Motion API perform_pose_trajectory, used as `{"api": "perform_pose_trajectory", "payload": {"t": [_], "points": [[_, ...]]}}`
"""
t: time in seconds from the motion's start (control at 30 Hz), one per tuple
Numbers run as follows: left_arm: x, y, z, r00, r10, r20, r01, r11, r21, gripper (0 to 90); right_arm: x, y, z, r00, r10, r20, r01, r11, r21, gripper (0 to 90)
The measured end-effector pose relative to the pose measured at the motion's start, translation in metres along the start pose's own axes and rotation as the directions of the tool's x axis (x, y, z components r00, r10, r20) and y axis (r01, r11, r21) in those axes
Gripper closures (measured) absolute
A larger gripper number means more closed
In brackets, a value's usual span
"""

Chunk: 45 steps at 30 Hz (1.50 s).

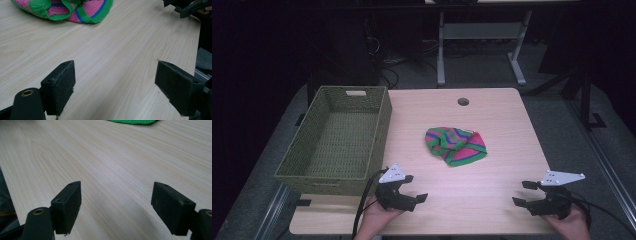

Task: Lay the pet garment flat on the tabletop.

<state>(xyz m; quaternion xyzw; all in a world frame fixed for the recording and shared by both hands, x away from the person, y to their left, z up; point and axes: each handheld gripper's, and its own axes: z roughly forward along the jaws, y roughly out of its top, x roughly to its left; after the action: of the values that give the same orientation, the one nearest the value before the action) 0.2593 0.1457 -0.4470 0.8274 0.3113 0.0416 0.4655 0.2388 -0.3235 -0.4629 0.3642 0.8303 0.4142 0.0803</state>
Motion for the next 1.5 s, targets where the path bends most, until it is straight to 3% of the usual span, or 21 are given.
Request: {"api": "perform_pose_trajectory", "payload": {"t": [0.3,0.63,0.87,1.13,1.37,1.5], "points": [[0.0,0.0,0.002,1.0,0.006,0.007,-0.006,1.0,0.005,16.4,-0.003,0.0,-0.001,1.0,0.009,-0.001,-0.009,1.0,-0.006,23.5],[0.001,-0.002,0.0,1.0,0.003,0.007,-0.003,1.0,0.002,16.4,0.002,0.012,0.003,0.9998,-0.017,-0.009,0.017,1.0,0.004,22.0],[0.003,-0.001,-0.001,1.0,-0.007,0.006,0.007,1.0,-0.002,16.4,-0.003,0.029,0.001,0.9986,-0.033,-0.042,0.032,0.999,-0.015,22.0],[0.003,-0.001,0.0,0.9999,-0.006,0.009,0.006,1.0,0.0,16.4,-0.009,0.046,0.002,0.9977,-0.035,-0.058,0.036,0.999,0.008,22.0],[0.003,-0.001,0.001,1.0,0.005,0.006,-0.005,0.9999,0.012,16.4,-0.009,0.062,0.007,0.9959,-0.063,-0.065,0.066,0.997,0.036,22.1],[0.004,-0.001,0.001,0.9999,0.006,0.01,-0.006,0.9999,0.011,16.4,-0.004,0.081,0.013,0.9917,-0.102,-0.078,0.107,0.992,0.06,22.1]]}}
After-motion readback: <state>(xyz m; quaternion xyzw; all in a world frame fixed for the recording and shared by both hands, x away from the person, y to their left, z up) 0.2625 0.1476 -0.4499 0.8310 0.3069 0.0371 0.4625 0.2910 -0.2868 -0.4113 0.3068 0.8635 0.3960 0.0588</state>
